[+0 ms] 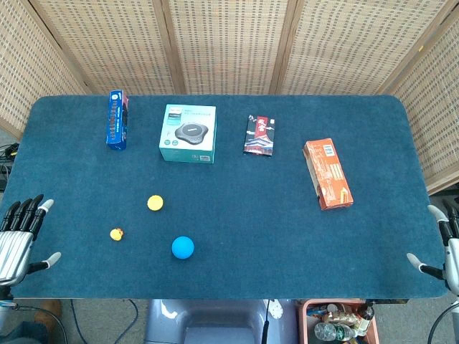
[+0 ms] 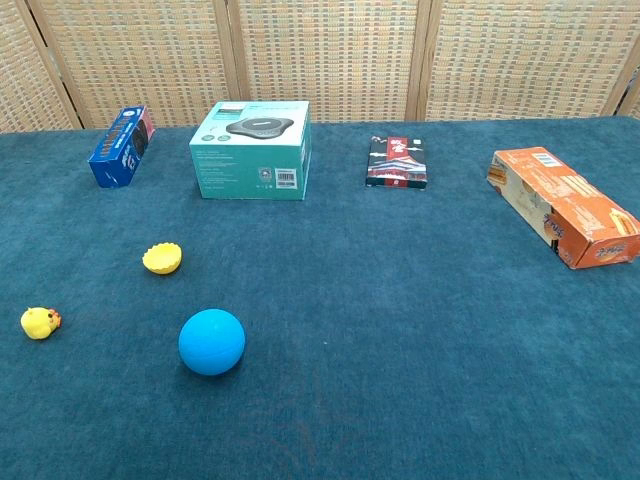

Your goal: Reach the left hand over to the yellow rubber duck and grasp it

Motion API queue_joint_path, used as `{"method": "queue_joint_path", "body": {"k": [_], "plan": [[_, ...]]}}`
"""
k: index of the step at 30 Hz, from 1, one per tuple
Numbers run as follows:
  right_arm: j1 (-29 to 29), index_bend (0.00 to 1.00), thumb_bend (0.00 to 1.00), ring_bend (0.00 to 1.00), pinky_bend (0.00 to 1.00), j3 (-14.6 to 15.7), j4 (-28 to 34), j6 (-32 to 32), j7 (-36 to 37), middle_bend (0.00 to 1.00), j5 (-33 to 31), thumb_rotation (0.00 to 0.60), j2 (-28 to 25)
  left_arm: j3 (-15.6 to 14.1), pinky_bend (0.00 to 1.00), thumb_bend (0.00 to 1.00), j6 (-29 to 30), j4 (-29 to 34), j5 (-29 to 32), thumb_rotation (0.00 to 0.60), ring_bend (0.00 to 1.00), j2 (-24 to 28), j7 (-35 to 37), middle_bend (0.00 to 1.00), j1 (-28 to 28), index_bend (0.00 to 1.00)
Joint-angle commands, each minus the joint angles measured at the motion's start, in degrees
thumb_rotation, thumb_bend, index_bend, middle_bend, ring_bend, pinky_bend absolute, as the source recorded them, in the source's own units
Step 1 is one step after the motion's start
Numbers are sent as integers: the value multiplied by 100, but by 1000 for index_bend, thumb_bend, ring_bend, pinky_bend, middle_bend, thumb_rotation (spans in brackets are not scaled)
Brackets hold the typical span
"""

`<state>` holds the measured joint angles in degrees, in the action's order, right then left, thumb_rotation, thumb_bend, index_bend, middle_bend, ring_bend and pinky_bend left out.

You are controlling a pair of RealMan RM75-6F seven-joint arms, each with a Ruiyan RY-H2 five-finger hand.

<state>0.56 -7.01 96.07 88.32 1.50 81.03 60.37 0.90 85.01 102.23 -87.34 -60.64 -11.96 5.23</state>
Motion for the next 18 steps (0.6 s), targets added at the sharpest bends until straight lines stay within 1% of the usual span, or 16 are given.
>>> {"method": "queue_joint_path", "body": {"k": [1,9,11,13,18], "plan": [[4,0,0,0,0,0,2,-12,-9,0,-7,600,-1,-1,0,0,-33,2,27,600,0,2,9,0,8,0],[0,0,0,0,0,14,25,-10,-25,0,13,600,-12,-13,0,0,-122,-40,47,600,0,-28,-16,0,42,0],[-1,0,0,0,0,15,41,-7,-12,0,23,600,-18,-20,0,0,-222,-110,51,600,0,-71,-22,0,92,0],[1,0,0,0,0,16,52,-14,-2,0,22,600,-23,-2,0,0,-407,-236,121,600,0,-168,-14,0,187,0],[10,0,0,0,0,6,38,-63,63,0,-19,600,-52,60,0,0,-1341,-840,526,600,0,-698,-34,0,634,1]]}}
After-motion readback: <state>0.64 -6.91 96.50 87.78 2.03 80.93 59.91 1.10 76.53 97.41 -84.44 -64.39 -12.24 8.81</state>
